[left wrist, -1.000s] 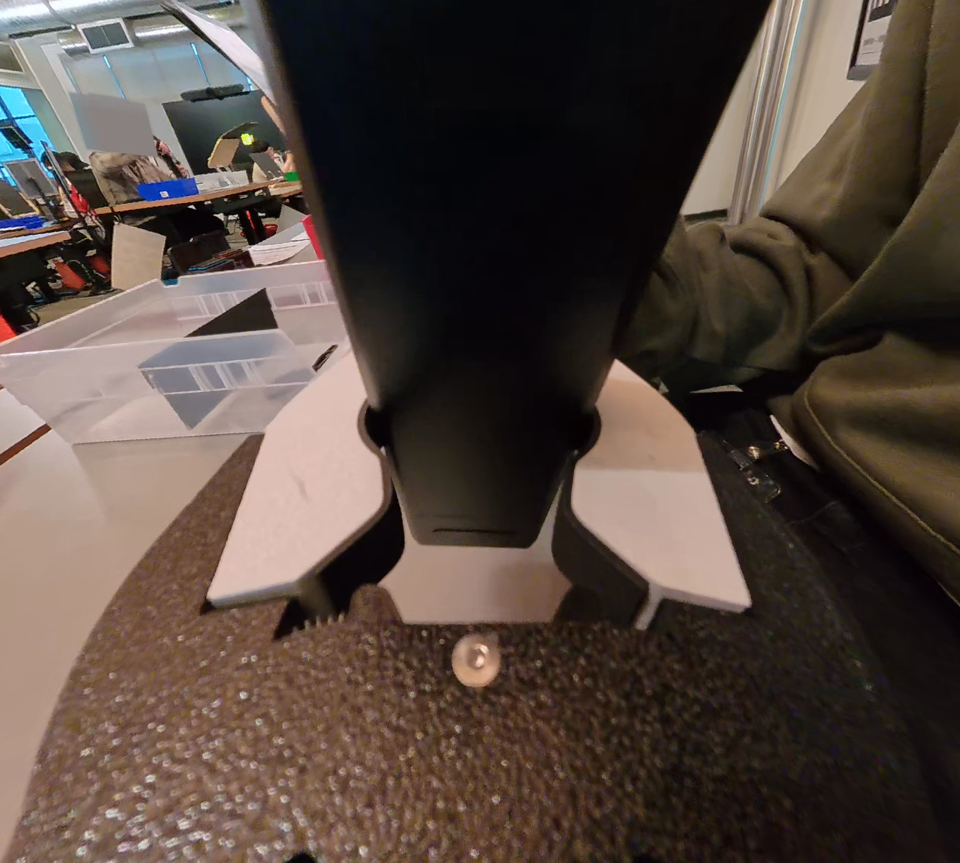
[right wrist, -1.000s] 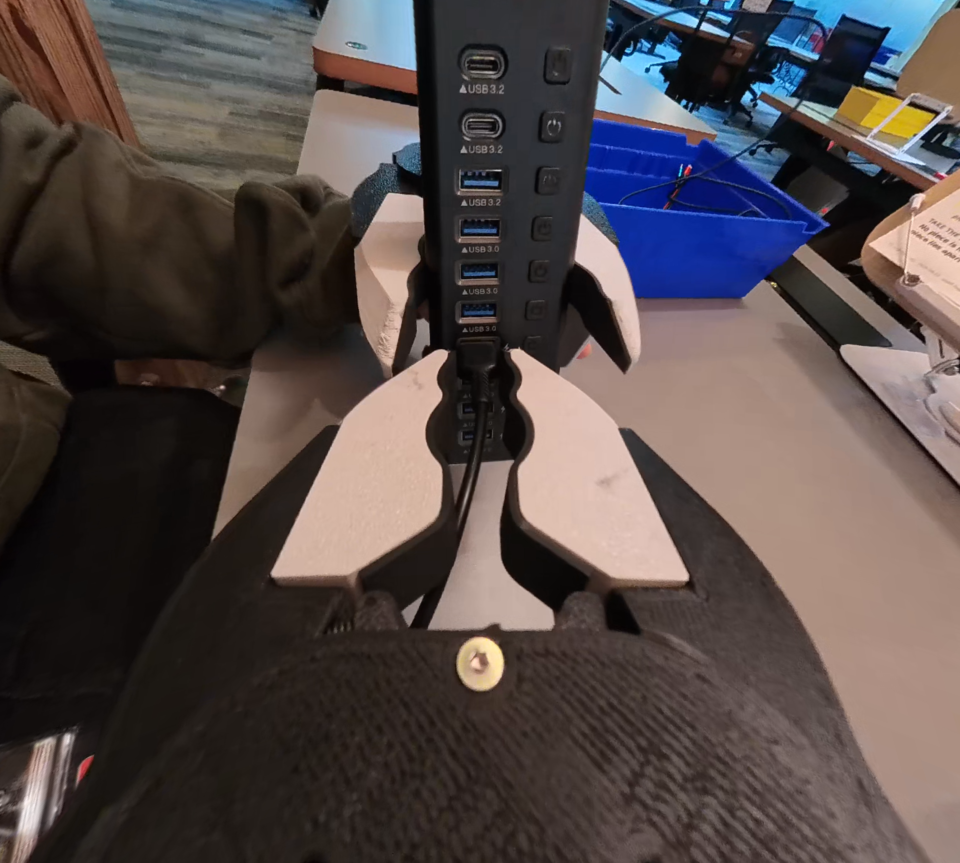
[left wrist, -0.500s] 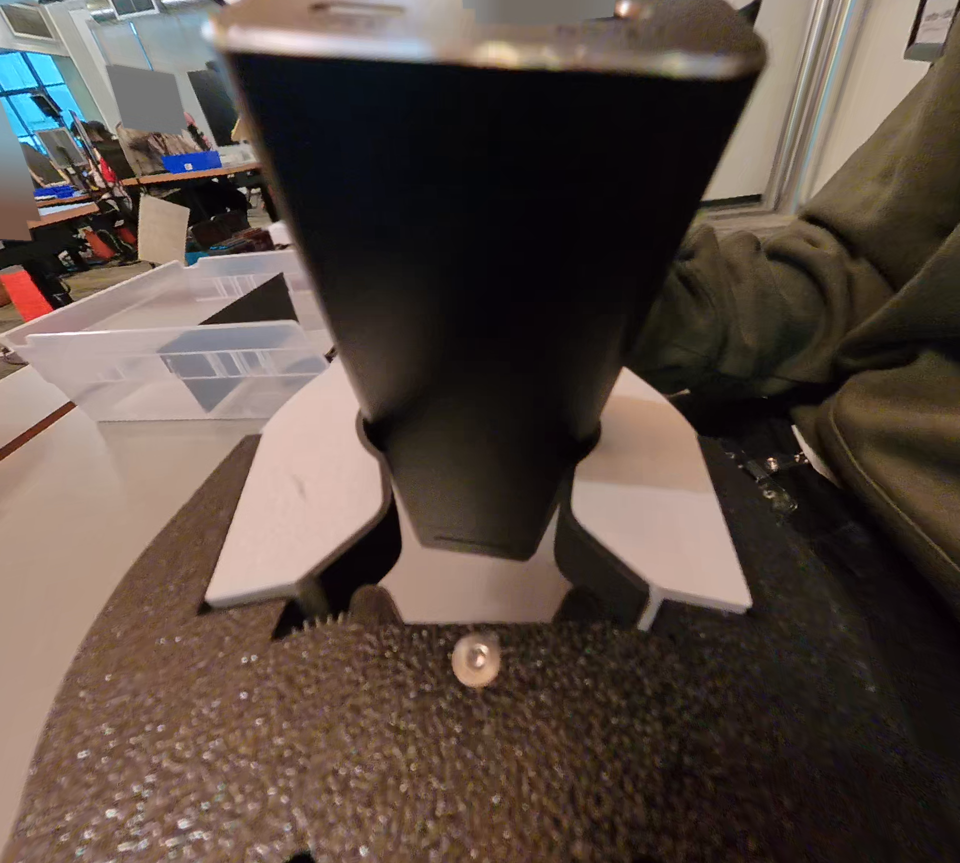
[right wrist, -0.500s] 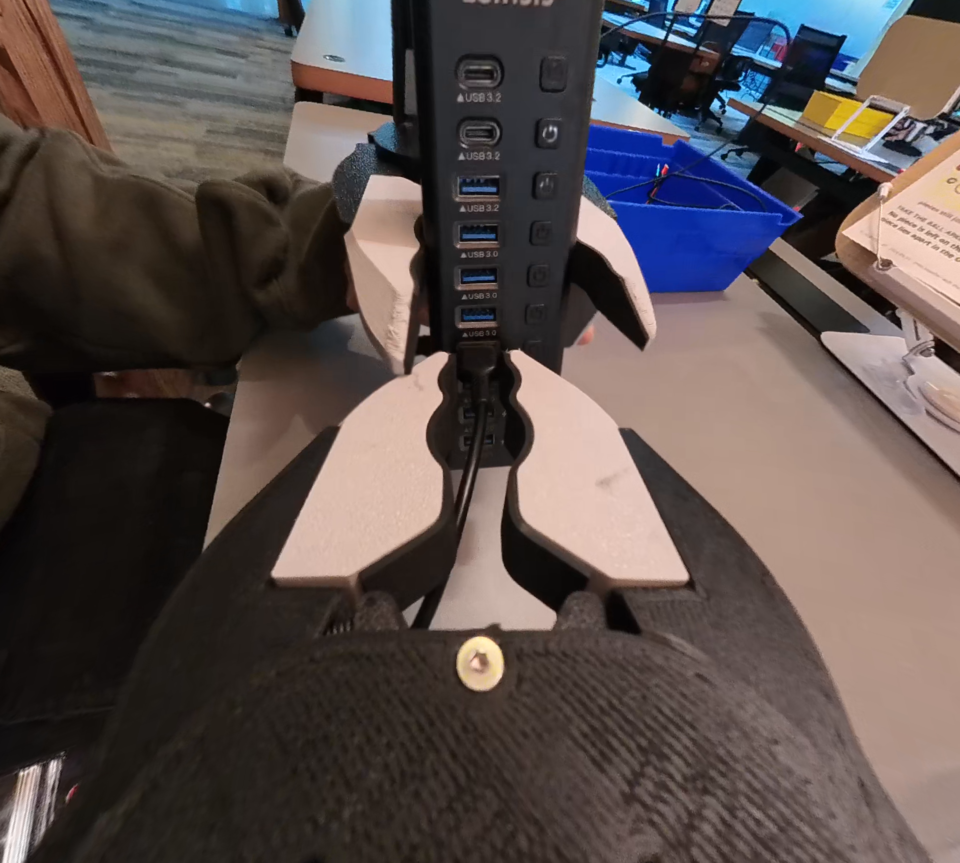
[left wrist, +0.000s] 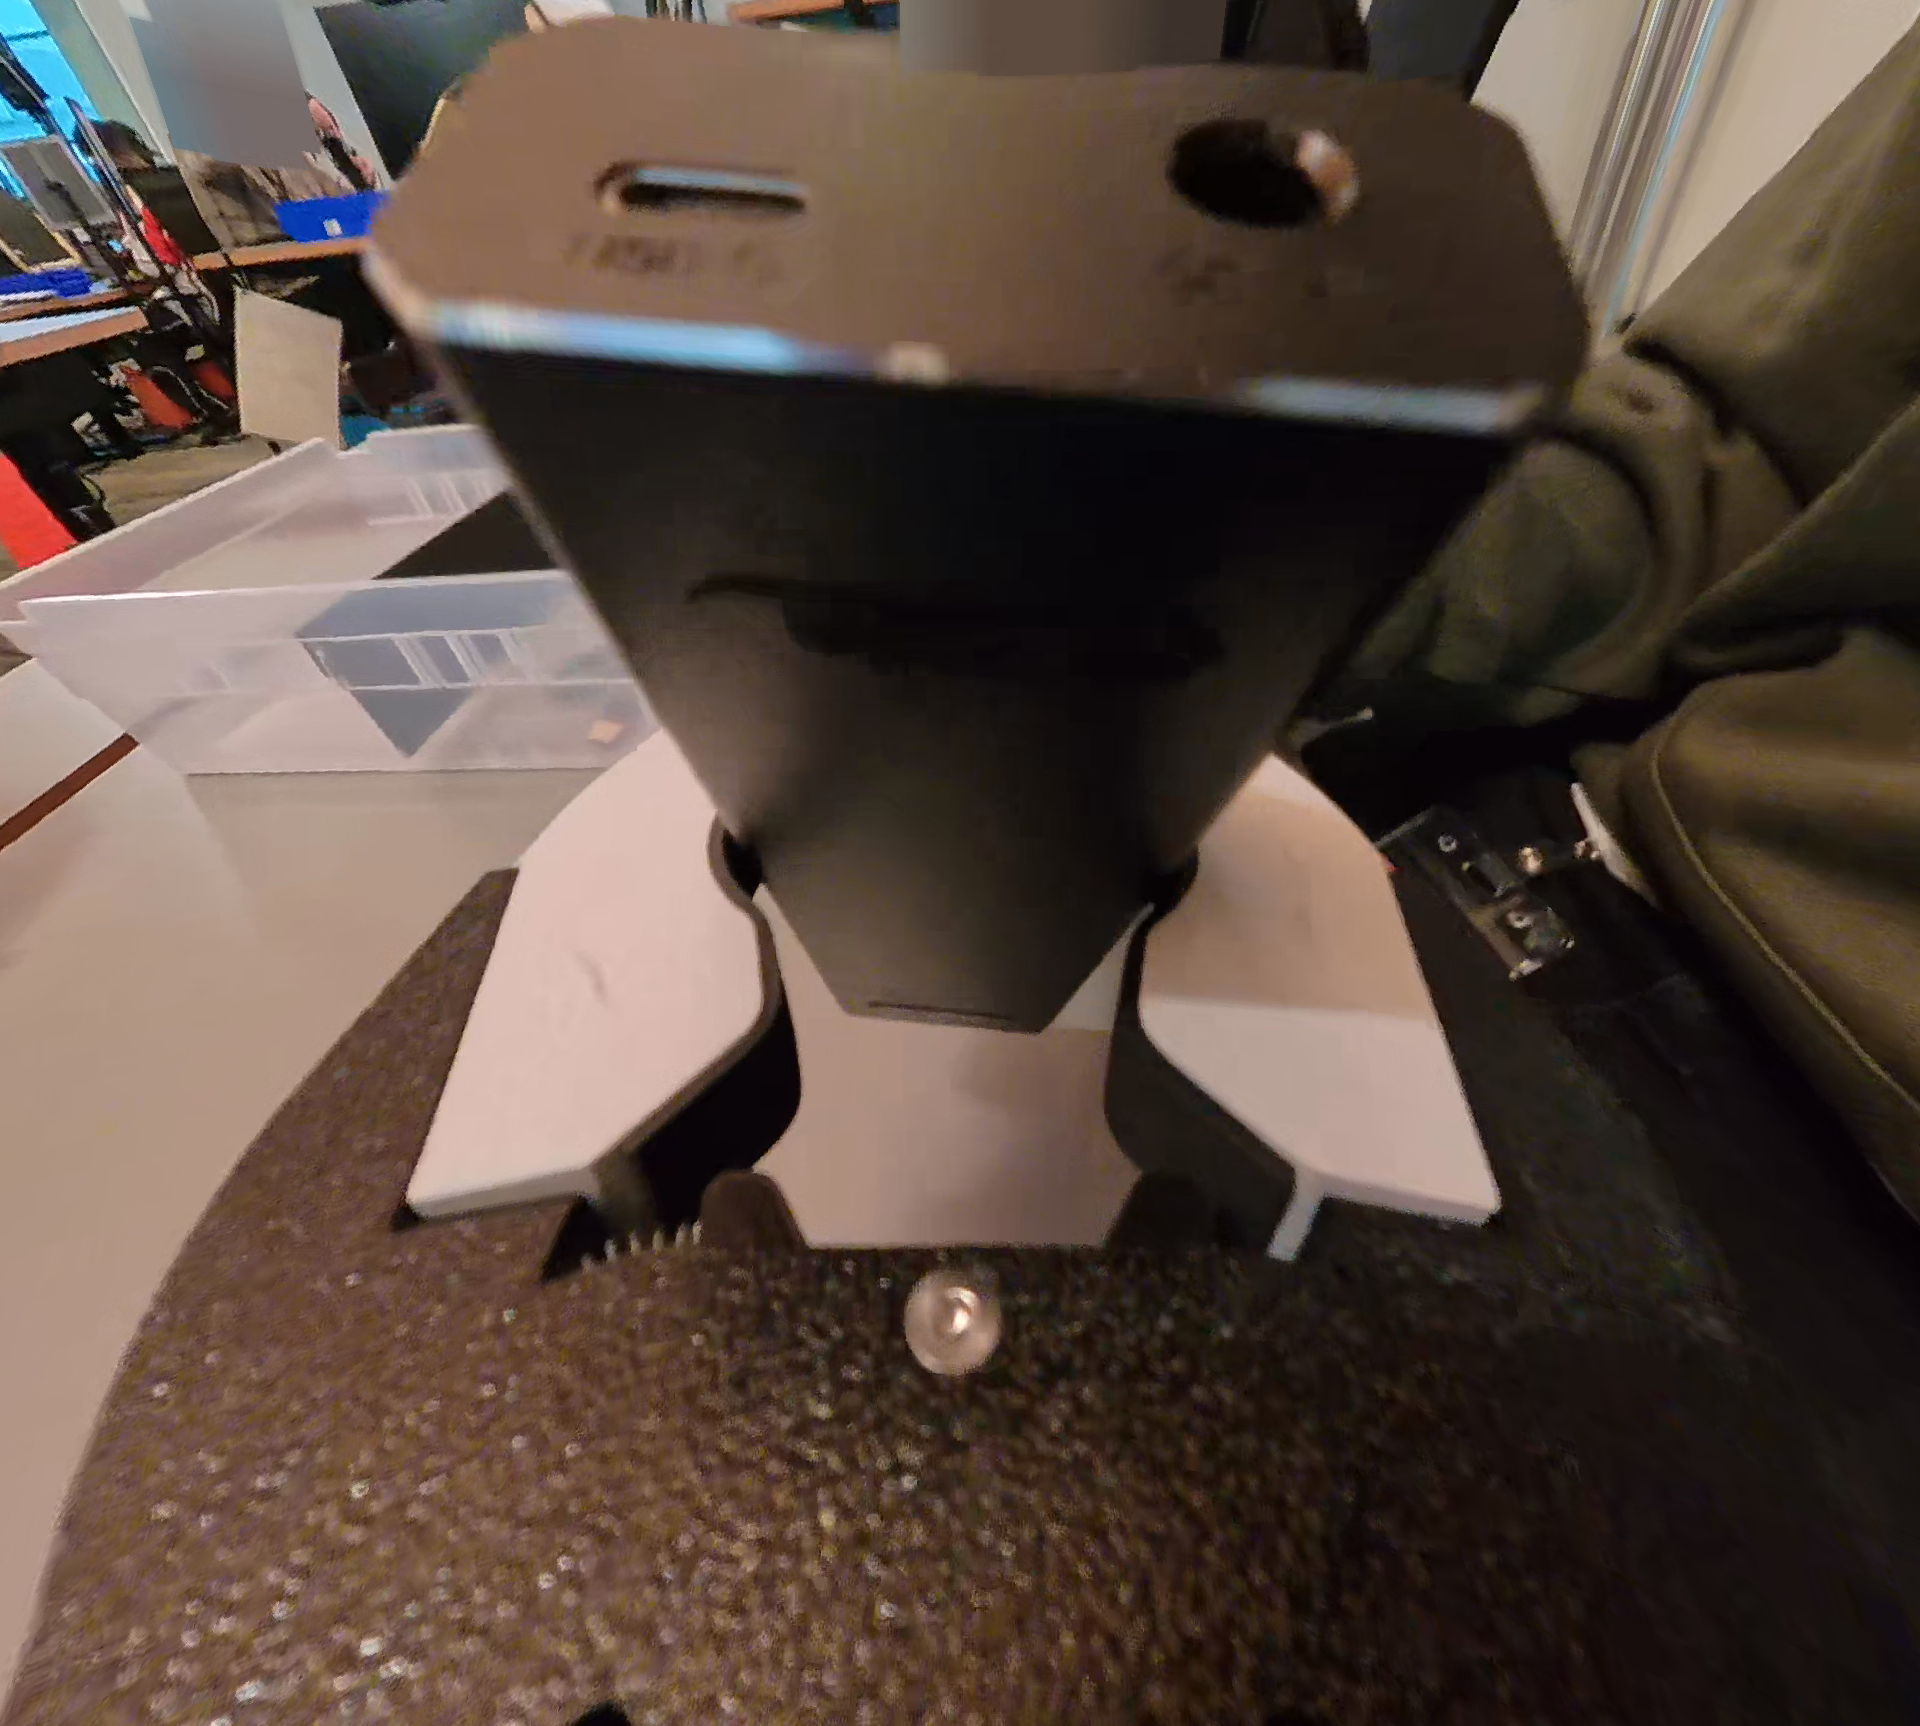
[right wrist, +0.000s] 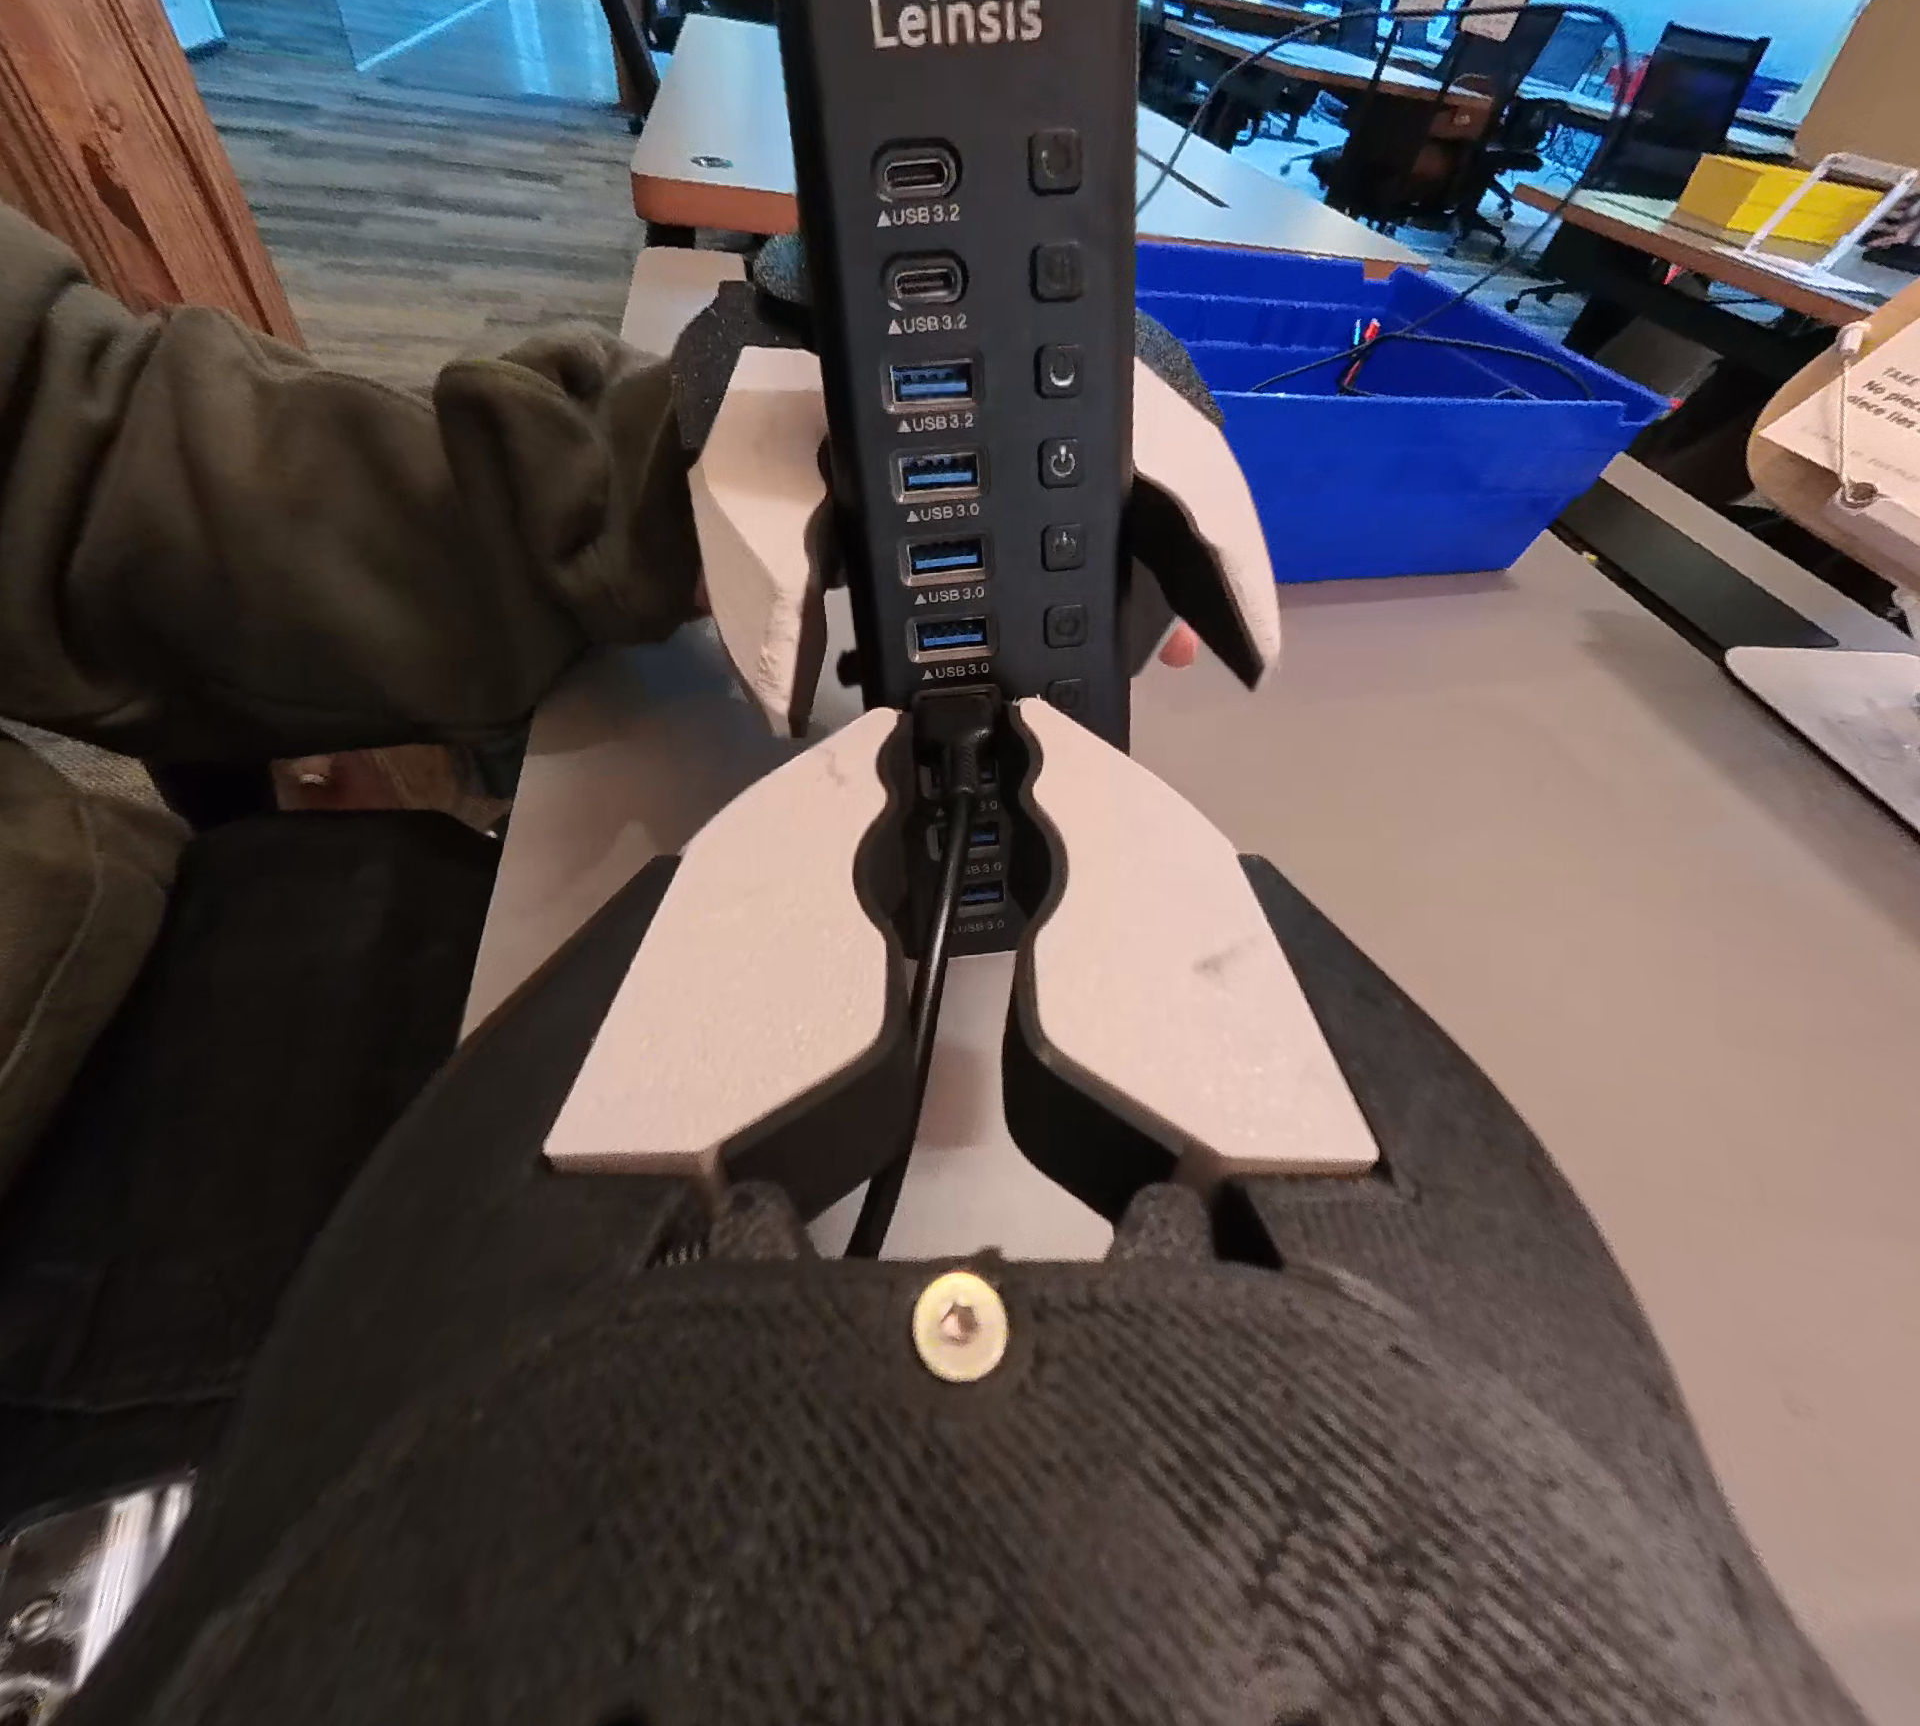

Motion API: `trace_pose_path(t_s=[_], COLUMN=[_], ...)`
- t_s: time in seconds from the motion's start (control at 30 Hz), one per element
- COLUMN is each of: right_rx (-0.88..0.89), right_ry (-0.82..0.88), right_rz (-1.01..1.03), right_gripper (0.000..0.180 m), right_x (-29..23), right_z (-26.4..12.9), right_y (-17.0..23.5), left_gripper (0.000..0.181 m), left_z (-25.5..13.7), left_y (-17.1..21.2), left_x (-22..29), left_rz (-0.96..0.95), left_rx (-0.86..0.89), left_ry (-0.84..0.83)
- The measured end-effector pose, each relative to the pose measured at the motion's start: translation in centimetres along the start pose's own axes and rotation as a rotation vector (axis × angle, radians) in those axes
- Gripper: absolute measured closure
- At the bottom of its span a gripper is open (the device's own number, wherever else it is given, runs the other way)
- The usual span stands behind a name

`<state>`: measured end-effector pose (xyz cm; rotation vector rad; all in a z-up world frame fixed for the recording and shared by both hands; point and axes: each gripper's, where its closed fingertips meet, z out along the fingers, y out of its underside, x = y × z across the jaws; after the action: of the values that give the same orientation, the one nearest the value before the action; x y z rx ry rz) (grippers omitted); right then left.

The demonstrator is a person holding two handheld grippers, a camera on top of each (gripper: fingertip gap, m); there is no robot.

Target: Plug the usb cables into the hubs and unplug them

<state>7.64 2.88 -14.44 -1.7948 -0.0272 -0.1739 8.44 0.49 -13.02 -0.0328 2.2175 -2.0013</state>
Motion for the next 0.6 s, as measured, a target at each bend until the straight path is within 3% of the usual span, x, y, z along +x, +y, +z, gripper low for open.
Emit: trace_pose_path(t_s=[0.2,0.6], right_rx=[0.033,0.018], right_ry=[0.016,-0.019], right_rz=[0.025,0.055], right_gripper=[0.164,0.164], right_x=[0.5,0.5], right_z=[-0.8,-1.5], right_y=[0.0,0.2], left_gripper=[0.121,0.121], left_z=[-1.4,-0.3], left_y=[0.5,-0.1], left_x=[-0.5,-0.5], left_rz=[-0.002,-0.019], left_rx=[0.024,0.067], left_ry=[0.002,-0.001])
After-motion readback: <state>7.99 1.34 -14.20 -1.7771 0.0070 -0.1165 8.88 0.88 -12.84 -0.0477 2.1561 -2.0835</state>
